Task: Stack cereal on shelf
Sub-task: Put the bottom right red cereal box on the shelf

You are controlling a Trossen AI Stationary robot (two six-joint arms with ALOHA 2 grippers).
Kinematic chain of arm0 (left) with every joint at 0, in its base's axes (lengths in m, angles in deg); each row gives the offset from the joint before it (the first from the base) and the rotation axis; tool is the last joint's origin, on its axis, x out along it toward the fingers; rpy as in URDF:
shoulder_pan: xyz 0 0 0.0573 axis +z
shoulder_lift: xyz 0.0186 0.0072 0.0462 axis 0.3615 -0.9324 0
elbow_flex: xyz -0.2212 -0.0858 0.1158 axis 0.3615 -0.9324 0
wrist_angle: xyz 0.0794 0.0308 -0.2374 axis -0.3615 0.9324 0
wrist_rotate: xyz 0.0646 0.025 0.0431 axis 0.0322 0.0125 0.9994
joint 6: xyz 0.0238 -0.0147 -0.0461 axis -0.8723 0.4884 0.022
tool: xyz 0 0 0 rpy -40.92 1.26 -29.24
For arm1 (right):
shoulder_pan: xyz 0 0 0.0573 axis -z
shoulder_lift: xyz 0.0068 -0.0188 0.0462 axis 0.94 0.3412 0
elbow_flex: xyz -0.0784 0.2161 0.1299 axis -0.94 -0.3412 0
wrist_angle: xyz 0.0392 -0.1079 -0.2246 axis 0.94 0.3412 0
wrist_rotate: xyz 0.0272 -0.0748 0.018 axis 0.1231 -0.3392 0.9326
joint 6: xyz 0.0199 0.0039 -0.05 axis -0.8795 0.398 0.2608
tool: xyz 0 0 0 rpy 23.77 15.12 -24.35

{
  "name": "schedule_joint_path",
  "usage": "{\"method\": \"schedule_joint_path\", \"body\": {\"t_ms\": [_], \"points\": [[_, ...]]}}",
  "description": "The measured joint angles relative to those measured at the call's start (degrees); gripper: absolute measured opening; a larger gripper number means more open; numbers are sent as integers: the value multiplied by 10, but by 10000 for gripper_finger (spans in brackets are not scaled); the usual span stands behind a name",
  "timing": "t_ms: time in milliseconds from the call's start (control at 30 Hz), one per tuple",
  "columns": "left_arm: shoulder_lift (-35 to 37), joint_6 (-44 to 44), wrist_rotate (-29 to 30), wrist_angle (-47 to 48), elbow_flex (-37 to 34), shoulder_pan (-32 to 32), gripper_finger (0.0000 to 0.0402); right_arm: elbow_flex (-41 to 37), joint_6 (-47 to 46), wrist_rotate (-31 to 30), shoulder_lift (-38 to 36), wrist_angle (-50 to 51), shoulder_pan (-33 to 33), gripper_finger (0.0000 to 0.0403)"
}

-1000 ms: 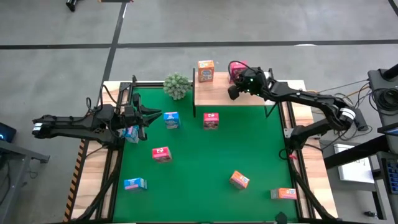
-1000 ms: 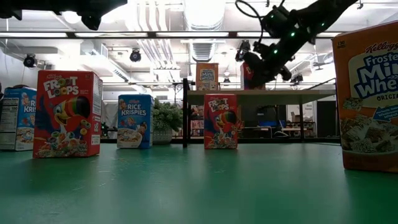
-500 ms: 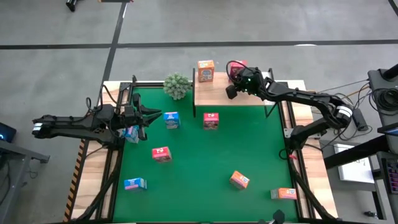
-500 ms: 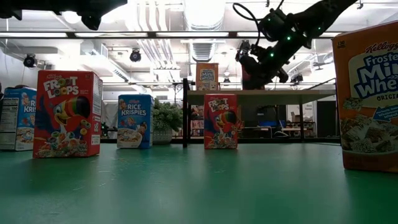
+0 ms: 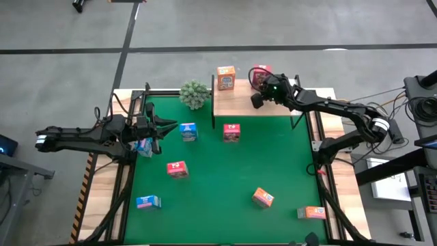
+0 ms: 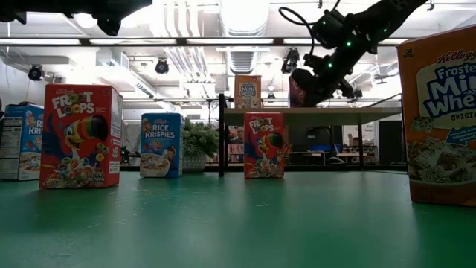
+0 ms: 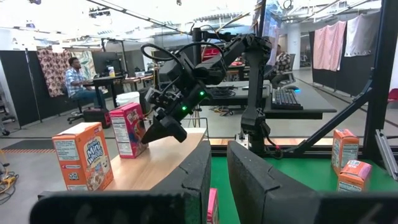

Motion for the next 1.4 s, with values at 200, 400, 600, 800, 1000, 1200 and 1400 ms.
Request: {"method": "schedule_joint_path", "body": {"t_ms": [200,400,600,800,1000,1200,1400], "points": [[0,0,0,0,0,0,37,0,-4,1,0,40,-2,8],[0,0,0,2,0,0,37,0,-23,-26,-1,92,1,9],[0,0,0,4,0,0,37,2,-11,-60,-1,73,17,9],[0,-3,0,4,0,0,37,2,-9,-55,-1,49,16,9],[0,-4,0,4,0,0,37,2,-17,-31,-1,45,15,9],[0,-9,0,4,0,0,37,2,-33,1,-1,41,15,9],[0,-9,0,5,0,0,37,2,-35,0,-4,41,15,9]]}}
